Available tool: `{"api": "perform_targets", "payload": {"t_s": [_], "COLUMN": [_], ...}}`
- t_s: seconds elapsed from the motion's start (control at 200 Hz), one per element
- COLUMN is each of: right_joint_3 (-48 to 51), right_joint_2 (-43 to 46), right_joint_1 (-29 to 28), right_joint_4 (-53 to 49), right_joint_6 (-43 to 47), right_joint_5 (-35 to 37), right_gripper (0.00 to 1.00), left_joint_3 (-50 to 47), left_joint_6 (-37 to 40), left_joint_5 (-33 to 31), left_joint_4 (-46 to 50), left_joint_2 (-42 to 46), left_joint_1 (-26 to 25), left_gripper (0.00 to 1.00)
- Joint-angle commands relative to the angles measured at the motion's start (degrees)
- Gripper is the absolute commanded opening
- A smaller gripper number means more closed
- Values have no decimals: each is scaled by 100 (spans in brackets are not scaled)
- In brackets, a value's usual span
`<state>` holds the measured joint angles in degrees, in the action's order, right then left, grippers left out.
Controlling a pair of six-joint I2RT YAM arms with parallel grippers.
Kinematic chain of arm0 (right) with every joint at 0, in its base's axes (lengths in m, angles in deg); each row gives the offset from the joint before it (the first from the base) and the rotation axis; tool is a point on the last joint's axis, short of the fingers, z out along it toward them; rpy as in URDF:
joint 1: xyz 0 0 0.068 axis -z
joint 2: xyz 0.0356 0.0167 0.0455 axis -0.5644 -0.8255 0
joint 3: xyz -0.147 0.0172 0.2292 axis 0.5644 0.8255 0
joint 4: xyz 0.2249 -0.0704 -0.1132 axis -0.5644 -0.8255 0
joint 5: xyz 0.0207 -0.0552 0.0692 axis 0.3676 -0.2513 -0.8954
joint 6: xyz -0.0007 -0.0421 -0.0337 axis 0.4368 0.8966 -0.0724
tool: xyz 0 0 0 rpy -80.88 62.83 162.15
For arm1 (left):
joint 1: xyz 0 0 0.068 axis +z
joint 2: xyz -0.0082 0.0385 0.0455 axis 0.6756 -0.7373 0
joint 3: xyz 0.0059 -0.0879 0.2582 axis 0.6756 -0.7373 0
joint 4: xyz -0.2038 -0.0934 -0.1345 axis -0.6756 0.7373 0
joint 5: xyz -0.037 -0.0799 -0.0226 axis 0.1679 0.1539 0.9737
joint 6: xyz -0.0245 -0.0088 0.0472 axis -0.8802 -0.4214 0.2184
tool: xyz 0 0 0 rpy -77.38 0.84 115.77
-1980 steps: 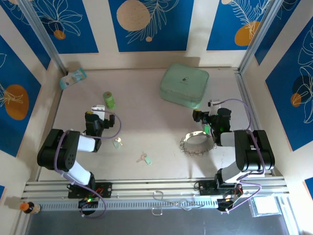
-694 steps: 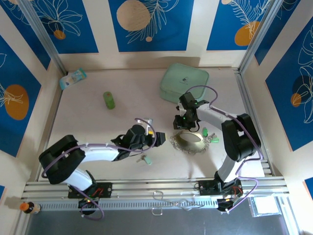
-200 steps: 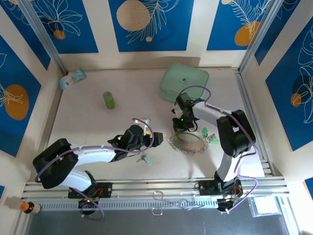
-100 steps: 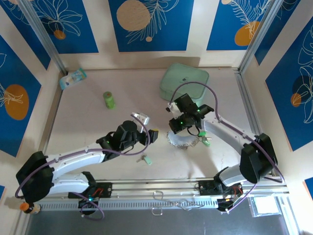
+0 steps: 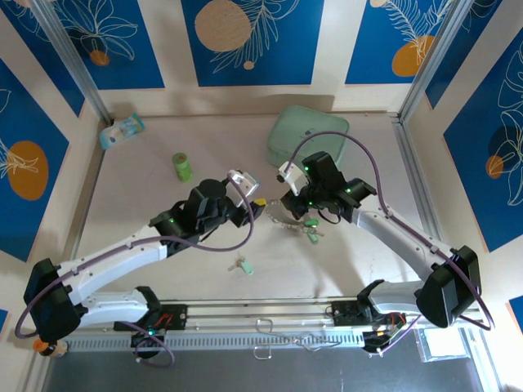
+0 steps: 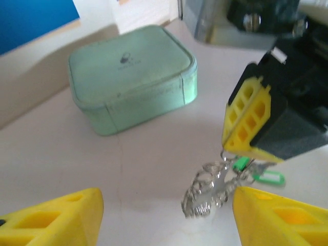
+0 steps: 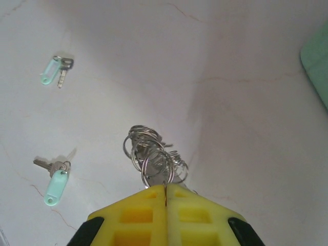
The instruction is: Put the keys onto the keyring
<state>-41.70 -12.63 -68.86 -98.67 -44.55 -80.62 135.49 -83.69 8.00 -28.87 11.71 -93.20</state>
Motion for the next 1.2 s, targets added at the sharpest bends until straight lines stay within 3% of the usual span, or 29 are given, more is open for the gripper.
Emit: {"api": "perform_targets", "payload": {"t_s": [0.0,0.175,0.315,0.415,0.6,0.89,1.19], "right_joint_3": [-282,-76,245,281,159,173,254], "right_joint_2": [191,468,817,944,996,1037,1012], "right_joint_1": [9,-153,-404,-508,-617,-817,-979], "right_joint_4": [32,60,242,178,-137,-161,15], "right_joint_6": [534,1305,1882,2034,2162,2354,2358], "right_joint_5": [-638,-1528,-2031,-2107,-1947,-1867,-1949], "right_gripper": [0,0,0,0,0,0,0], "left_joint_3": [255,48,-385,-554,-563,-640,-719], "left_joint_6": [541,753,773,896,1365,1871,1917], "left_joint_5": [256,847,1886,2311,2820,3012,3203], "left_joint_4": [258,131,-166,-232,253,741,501], "left_joint_2": [144,452,644,720,856,800,618], "left_joint_1": [64,69,60,60,60,60,60], "left_gripper": [67,54,45,38,33,33,27]}}
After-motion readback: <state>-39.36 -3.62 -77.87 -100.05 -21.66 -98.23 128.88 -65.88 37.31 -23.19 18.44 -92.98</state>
